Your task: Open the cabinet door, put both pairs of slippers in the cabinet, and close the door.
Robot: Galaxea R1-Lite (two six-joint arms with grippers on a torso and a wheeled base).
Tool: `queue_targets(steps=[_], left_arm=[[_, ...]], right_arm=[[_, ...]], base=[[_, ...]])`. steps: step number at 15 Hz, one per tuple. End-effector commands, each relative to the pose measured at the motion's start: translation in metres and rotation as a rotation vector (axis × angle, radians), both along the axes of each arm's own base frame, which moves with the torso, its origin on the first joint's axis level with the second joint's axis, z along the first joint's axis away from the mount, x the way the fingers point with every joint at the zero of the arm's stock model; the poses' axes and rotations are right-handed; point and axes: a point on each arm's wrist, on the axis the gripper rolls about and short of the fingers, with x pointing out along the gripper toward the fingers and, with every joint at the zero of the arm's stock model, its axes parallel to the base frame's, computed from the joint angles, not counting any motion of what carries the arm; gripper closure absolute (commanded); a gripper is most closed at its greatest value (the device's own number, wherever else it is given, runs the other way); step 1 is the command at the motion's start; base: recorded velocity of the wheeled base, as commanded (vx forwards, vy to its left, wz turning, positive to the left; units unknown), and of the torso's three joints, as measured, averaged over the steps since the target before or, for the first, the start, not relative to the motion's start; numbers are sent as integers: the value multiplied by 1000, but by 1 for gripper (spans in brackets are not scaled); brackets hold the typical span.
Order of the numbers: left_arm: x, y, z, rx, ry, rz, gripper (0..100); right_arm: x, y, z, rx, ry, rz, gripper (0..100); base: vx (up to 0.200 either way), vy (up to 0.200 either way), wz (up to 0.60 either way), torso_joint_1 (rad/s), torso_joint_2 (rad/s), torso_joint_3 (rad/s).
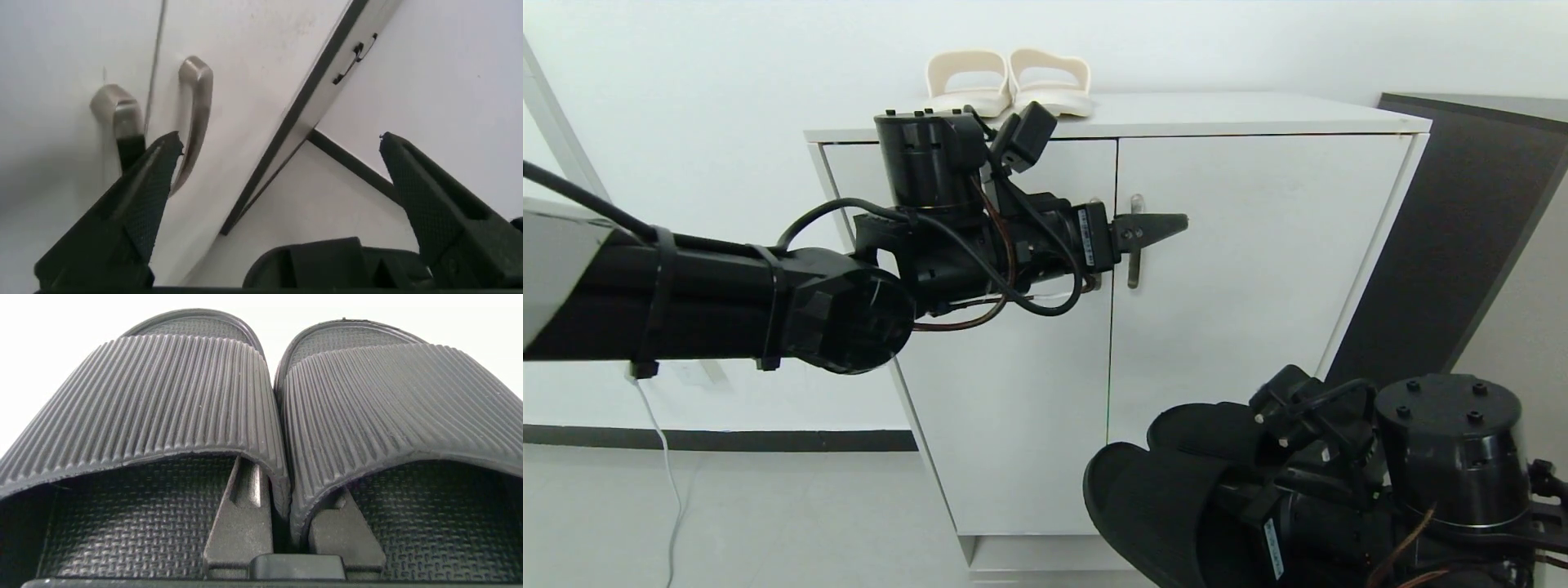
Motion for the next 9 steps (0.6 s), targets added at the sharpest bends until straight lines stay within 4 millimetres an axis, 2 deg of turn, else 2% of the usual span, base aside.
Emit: queue_targets(steps=[1,4,9], left_arm=[[11,-6,-7,13,-2,26,0],[20,-11,-14,22,9,40,0],[23,-13,-16,26,15,38,0]], right_arm=[[0,0,0,-1,0,0,100],[0,0,0,1,1,2,100],[-1,1,0,0,0,6,100]], base=[[0,0,0,0,0,0],[0,0,0,0,0,0],[0,0,0,0,0,0]])
